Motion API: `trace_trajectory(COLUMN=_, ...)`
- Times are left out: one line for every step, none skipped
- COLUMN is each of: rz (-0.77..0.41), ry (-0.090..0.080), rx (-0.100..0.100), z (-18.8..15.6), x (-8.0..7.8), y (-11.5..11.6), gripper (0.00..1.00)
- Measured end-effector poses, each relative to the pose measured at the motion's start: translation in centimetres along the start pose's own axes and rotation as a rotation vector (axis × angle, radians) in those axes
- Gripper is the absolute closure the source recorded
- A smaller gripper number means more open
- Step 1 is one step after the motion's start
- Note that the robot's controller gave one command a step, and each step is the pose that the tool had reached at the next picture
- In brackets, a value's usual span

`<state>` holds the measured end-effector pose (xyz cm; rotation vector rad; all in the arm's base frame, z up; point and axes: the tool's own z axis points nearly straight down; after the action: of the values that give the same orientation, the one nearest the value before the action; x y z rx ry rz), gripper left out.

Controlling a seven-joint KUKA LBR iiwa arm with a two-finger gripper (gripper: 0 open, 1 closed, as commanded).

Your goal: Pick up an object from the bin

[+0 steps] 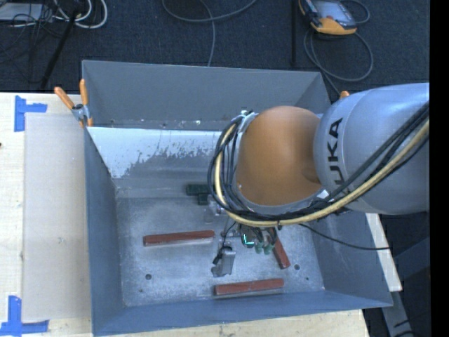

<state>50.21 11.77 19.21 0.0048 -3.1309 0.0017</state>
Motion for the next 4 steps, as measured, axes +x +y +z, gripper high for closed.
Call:
trace_trajectory(rz=-0.062, ry=-0.003, rx=0.001, z=12.6, x=-5.0, y=-0.2, gripper=0.0)
trace_trajectory(rz=-0.058, ry=-0.01, rx=-0.001, z=12.2, x=-5.2, y=-0.1, gripper=1.0)
trace_trajectory(rz=-0.27, ry=-0.015, rx=-0.002, z=12.0, x=-12.1, y=5.7, gripper=1.0)
trace_trajectory(rz=-0.266, ry=-0.013, rx=-0.001, z=12.1, x=-12.1, y=5.5, gripper=0.0)
